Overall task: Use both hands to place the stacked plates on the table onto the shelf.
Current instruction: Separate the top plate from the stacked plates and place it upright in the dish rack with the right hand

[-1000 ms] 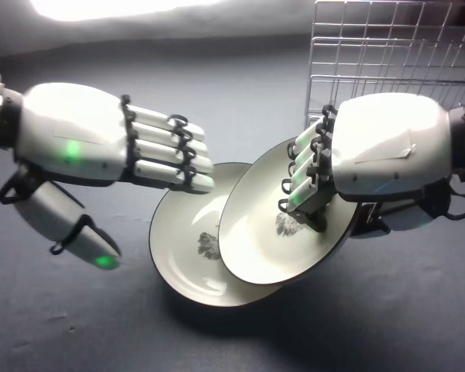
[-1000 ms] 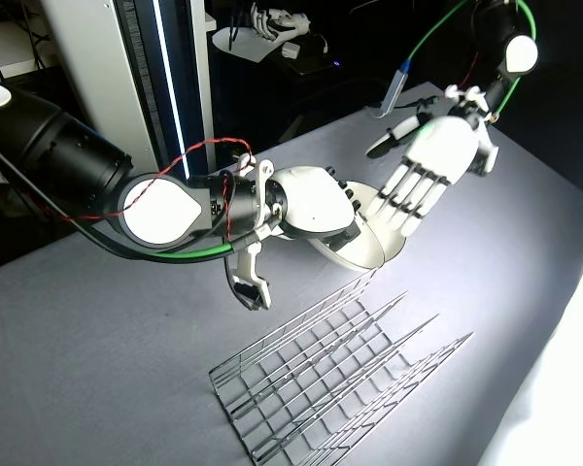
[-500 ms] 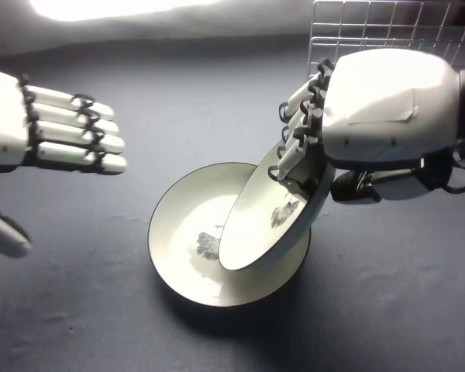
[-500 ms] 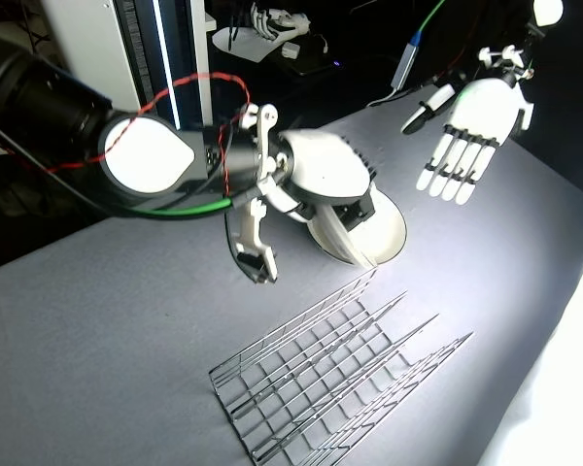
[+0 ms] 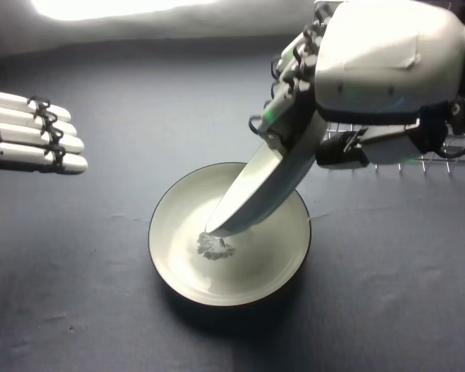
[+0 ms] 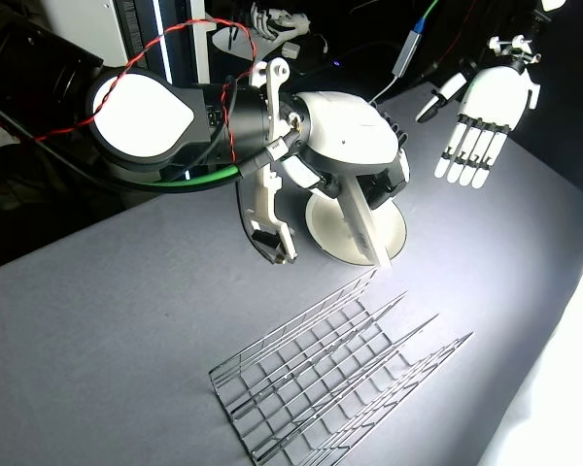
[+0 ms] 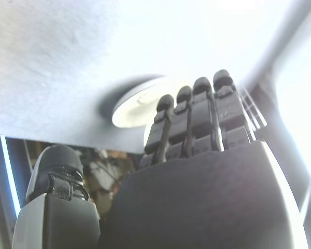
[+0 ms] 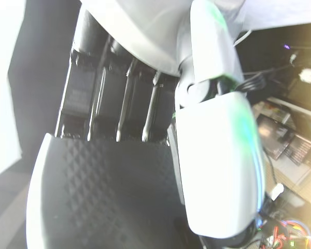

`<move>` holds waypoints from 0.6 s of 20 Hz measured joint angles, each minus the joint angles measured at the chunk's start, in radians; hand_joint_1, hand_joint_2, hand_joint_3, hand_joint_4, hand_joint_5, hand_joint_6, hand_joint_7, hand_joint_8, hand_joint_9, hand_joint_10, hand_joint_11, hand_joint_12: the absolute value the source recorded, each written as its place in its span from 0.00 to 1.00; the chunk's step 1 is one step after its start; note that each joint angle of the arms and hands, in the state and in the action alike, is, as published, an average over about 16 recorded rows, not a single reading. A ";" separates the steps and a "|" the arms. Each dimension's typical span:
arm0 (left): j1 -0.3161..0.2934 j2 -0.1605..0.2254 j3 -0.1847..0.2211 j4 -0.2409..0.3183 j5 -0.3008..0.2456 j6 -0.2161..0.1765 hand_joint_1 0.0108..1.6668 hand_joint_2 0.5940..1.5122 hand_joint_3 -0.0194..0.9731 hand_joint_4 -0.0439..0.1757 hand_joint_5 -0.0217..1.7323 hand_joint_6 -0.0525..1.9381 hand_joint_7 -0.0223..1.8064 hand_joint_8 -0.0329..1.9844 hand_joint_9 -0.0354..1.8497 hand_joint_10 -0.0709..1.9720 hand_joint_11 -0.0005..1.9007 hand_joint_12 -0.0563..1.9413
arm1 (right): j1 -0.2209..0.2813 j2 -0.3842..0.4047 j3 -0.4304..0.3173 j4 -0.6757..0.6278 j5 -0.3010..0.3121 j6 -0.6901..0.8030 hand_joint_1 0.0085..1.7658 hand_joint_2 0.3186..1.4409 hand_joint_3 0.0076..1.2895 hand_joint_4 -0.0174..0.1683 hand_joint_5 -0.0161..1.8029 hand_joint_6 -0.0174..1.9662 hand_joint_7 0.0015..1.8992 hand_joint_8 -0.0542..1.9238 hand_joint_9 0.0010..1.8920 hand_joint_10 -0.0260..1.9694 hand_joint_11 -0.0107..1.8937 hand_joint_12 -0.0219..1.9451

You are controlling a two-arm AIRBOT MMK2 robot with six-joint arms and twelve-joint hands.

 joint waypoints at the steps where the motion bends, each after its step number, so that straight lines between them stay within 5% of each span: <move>1: 0.004 0.000 0.005 -0.004 0.001 0.000 0.00 0.60 0.02 0.20 0.02 0.04 0.02 0.02 0.03 0.04 0.01 0.02 | 0.006 0.001 -0.001 0.020 -0.004 0.001 0.77 0.63 0.00 0.07 0.50 0.51 0.55 0.47 0.51 0.56 0.40 0.69; 12: -0.001 -0.010 0.049 0.002 0.004 0.000 0.00 0.58 0.02 0.20 0.02 0.04 0.02 0.02 0.03 0.04 0.01 0.02 | 0.057 -0.003 -0.005 0.341 -0.081 0.013 0.77 0.63 0.00 0.07 0.49 0.51 0.55 0.45 0.52 0.55 0.42 0.67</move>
